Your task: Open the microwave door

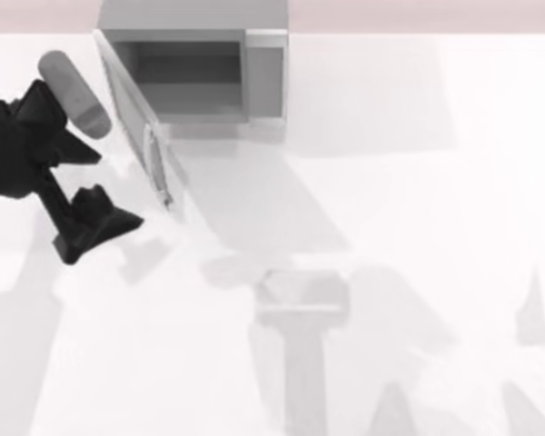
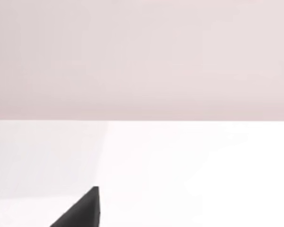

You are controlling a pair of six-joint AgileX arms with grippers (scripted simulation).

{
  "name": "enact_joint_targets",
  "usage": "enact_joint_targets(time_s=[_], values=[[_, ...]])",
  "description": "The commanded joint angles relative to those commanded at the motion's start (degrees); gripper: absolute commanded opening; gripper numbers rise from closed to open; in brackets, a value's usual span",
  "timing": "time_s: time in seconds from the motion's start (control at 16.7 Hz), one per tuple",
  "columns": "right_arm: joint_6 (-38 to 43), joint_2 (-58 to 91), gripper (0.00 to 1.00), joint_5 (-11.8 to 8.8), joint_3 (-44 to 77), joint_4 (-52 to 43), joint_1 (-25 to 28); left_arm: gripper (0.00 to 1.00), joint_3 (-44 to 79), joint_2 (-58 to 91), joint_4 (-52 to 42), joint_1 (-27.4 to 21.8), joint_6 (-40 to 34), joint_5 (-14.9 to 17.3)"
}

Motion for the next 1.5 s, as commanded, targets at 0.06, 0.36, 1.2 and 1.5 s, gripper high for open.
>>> enact_joint_targets(time_s=[0.06, 0.36, 1.2, 1.5], values=[[0.0, 0.0, 1.0, 0.0, 0.0, 0.0, 0.0, 1.0, -0.1, -0.3, -0.3, 0.0, 0.0, 0.0], [0.0, 0.0, 1.0, 0.0, 0.0, 0.0, 0.0, 1.0, 0.8, 0.4, -0.7, -0.4, -0.6, -0.3], [0.0, 0.0, 1.0, 0.0, 0.0, 0.0, 0.0, 1.0, 53.0, 26.4, -38.5, -14.8, -62.1, -27.3], [0.0, 0.0, 1.0, 0.0, 0.0, 0.0, 0.0, 1.0, 71.6, 34.1, -52.5, -20.5, -88.7, -39.3]])
